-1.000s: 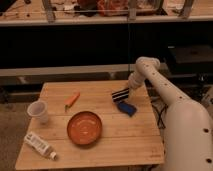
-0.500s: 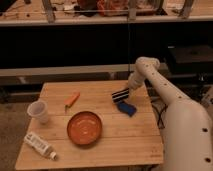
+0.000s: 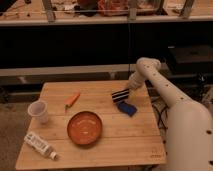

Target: Place the eraser on the white sponge

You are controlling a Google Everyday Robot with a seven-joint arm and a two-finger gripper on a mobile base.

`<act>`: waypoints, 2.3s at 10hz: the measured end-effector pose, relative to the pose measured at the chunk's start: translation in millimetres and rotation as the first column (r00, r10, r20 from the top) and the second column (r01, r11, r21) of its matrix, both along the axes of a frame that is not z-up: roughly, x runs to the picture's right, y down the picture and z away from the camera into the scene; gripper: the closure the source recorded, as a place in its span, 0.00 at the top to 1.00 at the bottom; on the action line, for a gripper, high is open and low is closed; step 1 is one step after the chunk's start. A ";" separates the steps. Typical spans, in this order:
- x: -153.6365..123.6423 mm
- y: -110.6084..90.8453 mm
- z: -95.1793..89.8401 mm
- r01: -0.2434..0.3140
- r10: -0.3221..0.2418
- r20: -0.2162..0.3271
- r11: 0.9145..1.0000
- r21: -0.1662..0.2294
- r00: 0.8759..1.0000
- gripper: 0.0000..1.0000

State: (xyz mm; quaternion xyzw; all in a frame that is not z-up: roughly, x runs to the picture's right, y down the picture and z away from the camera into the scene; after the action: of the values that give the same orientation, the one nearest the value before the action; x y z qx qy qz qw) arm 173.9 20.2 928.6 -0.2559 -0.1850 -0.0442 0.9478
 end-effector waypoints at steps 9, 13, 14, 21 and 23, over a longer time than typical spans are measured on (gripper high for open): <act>36.6 34.9 -29.8 -0.213 0.207 -0.077 0.975 -0.068 0.975 0.07; 47.5 53.3 -44.3 -0.349 0.347 -0.121 0.937 0.007 0.930 0.07; 47.8 57.1 -42.6 -0.358 0.357 -0.123 0.934 0.009 0.926 0.07; 47.5 49.6 -39.9 -0.336 0.334 -0.112 0.942 -0.002 0.936 0.68; 43.2 48.5 -39.2 -0.339 0.336 -0.115 0.941 -0.008 0.935 0.76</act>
State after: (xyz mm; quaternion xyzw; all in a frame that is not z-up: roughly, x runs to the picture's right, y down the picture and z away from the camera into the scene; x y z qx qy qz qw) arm 217.1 68.7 889.4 -0.2357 -0.1734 0.1361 0.9465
